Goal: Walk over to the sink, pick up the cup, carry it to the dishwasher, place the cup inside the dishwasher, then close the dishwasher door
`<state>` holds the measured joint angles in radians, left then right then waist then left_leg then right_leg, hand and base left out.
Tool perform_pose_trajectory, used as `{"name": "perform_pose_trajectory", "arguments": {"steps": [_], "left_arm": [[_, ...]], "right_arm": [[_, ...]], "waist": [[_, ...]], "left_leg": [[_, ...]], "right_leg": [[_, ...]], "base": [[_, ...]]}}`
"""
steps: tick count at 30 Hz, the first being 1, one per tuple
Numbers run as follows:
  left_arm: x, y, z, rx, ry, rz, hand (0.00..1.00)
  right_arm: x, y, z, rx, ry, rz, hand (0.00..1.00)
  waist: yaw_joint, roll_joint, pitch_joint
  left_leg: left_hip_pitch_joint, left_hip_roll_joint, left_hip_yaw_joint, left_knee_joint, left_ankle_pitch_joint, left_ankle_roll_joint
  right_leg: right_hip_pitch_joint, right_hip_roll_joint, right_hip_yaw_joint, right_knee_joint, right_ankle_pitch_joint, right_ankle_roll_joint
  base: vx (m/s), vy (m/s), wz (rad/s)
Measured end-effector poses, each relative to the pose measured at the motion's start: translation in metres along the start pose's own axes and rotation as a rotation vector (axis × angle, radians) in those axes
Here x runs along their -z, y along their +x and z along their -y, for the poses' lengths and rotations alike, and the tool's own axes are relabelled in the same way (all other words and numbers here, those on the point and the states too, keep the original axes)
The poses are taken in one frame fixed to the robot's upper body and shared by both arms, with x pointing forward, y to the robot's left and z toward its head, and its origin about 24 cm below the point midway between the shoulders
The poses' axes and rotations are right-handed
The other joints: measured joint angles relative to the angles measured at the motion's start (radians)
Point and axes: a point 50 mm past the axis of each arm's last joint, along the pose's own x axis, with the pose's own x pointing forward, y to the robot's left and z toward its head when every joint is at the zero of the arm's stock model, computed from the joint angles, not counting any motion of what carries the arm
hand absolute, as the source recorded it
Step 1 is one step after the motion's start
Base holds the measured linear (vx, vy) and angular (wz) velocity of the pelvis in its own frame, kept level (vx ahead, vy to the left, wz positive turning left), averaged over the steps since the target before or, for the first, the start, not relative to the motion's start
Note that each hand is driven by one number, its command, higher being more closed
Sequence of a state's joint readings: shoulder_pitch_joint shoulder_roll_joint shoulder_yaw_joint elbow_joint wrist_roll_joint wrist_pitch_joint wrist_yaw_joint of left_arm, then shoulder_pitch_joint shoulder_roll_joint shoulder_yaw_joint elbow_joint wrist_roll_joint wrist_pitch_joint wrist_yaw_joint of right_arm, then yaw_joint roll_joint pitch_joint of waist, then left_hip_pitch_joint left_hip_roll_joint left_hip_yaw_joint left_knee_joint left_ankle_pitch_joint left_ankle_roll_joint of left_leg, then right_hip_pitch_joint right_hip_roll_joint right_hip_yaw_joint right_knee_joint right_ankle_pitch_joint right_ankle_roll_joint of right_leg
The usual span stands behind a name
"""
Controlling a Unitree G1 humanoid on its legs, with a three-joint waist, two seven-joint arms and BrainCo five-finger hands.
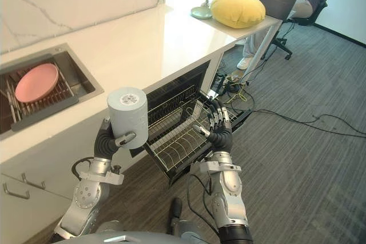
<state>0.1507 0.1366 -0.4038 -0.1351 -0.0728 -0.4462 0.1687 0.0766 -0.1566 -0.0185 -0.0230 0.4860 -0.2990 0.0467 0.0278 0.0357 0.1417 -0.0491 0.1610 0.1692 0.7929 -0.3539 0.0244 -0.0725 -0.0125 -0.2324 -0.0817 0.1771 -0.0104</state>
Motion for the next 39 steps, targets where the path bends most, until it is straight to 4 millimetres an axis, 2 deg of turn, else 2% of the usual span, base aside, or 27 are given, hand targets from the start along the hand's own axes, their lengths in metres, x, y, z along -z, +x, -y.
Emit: {"name": "perform_pose_trajectory", "arguments": {"steps": [1,2,3,4,5,6,7,8,11,17,23,29,39], "left_arm": [[0.0,0.0,0.002,0.001,-0.006,-0.002,1.0],[0.001,-0.003,0.005,0.006,-0.02,-0.009,1.0],[0.002,-0.004,0.006,0.005,-0.023,-0.014,1.0],[0.004,-0.007,0.006,0.002,-0.018,-0.026,1.0],[0.007,-0.009,0.008,-0.008,-0.02,-0.041,1.0],[0.01,-0.009,0.007,-0.007,-0.017,-0.05,1.0],[0.011,-0.008,0.005,-0.009,-0.003,-0.05,1.0],[0.01,-0.005,0.004,-0.012,0.014,-0.039,1.0],[0.001,0.01,0.005,-0.012,0.031,0.029,1.0],[-0.016,0.033,0.003,-0.062,0.129,0.16,1.0],[-0.018,0.035,-0.005,-0.149,0.258,0.201,1.0],[-0.01,0.043,-0.005,-0.191,0.328,0.182,1.0],[0.0,0.049,-0.005,-0.267,0.487,0.18,1.0]], "right_arm": [[-0.002,0.001,0.002,0.005,-0.005,0.006,0.0],[-0.003,0.0,0.006,0.016,-0.016,0.01,0.0],[-0.004,0.0,0.006,0.016,-0.017,0.01,0.0],[-0.003,0.0,0.005,0.007,-0.016,0.006,0.0],[0.0,-0.003,0.003,-0.001,-0.013,-0.002,0.0],[0.002,-0.004,0.001,-0.007,-0.011,-0.012,0.0],[0.005,-0.006,-0.002,-0.017,-0.009,-0.024,0.0],[0.004,-0.003,-0.004,-0.029,-0.008,-0.014,0.0],[-0.002,0.001,-0.002,-0.026,0.001,0.024,0.0],[-0.004,0.003,-0.006,-0.078,0.076,0.038,0.0],[-0.014,0.005,-0.022,-0.176,0.168,0.091,0.0],[-0.019,0.008,-0.042,-0.284,0.219,0.106,0.0],[-0.019,0.021,-0.074,-0.415,0.255,0.074,0.0]], "waist": [[-0.002,0.003,0.002],[-0.001,0.006,0.003],[-0.001,0.003,0.004],[0.008,0.009,0.004],[0.013,0.044,0.006],[0.005,0.041,0.009],[-0.001,0.016,0.016],[0.012,0.01,0.02],[0.003,0.012,0.02],[0.005,0.013,0.019],[0.007,-0.007,0.012],[0.01,-0.045,-0.012],[0.02,-0.047,-0.013]], "left_leg": [[-0.007,-0.019,-0.015,-0.049,-0.029,-0.018],[-0.021,-0.063,-0.041,-0.178,-0.052,-0.037],[-0.021,-0.083,-0.052,-0.247,-0.051,-0.04],[-0.02,-0.11,-0.074,-0.367,0.001,-0.037],[0.003,-0.093,-0.059,-0.413,0.044,-0.011],[0.012,-0.094,-0.057,-0.423,0.05,-0.011],[0.042,-0.114,-0.042,-0.454,0.075,-0.012],[0.05,-0.121,-0.027,-0.471,0.085,-0.012],[0.066,-0.146,-0.041,-0.517,0.111,-0.007],[0.089,-0.152,-0.07,-0.553,0.12,-0.005],[0.078,-0.157,-0.066,-0.555,0.124,-0.002],[0.061,-0.156,-0.055,-0.566,0.137,-0.006],[0.064,-0.159,-0.037,-0.565,0.14,-0.004]], "right_leg": [[0.0,-0.005,0.007,0.001,0.001,-0.001],[-0.001,-0.019,0.015,-0.007,0.001,-0.002],[-0.008,-0.026,0.023,-0.007,0.0,0.0],[-0.017,-0.022,0.039,-0.007,-0.034,0.042],[-0.019,-0.015,0.045,0.065,-0.04,0.019],[-0.021,-0.02,0.062,0.118,-0.04,0.014],[0.026,-0.037,0.081,0.11,-0.068,0.05],[0.044,-0.036,0.094,0.051,-0.034,0.055],[0.06,-0.045,0.082,0.0,-0.009,0.063],[0.078,-0.054,0.056,-0.006,-0.013,0.063],[0.071,-0.056,0.055,-0.008,-0.013,0.063],[0.041,-0.055,0.065,-0.008,-0.01,0.058],[0.033,-0.052,0.088,-0.008,0.006,0.059]], "base": [[-0.03,0.109,-0.14],[-0.03,0.092,-0.14],[-0.04,0.12,-0.42],[-0.03,0.122,-0.63],[0.02,0.125,-0.54],[0.19,0.17,-0.28],[0.22,0.141,-0.23],[0.23,0.127,-0.17],[0.1,0.036,0.06],[0.02,0.02,0.11],[-0.06,-0.001,0.0],[-0.04,-0.012,-0.06],[-0.01,0.006,-0.05]]}}
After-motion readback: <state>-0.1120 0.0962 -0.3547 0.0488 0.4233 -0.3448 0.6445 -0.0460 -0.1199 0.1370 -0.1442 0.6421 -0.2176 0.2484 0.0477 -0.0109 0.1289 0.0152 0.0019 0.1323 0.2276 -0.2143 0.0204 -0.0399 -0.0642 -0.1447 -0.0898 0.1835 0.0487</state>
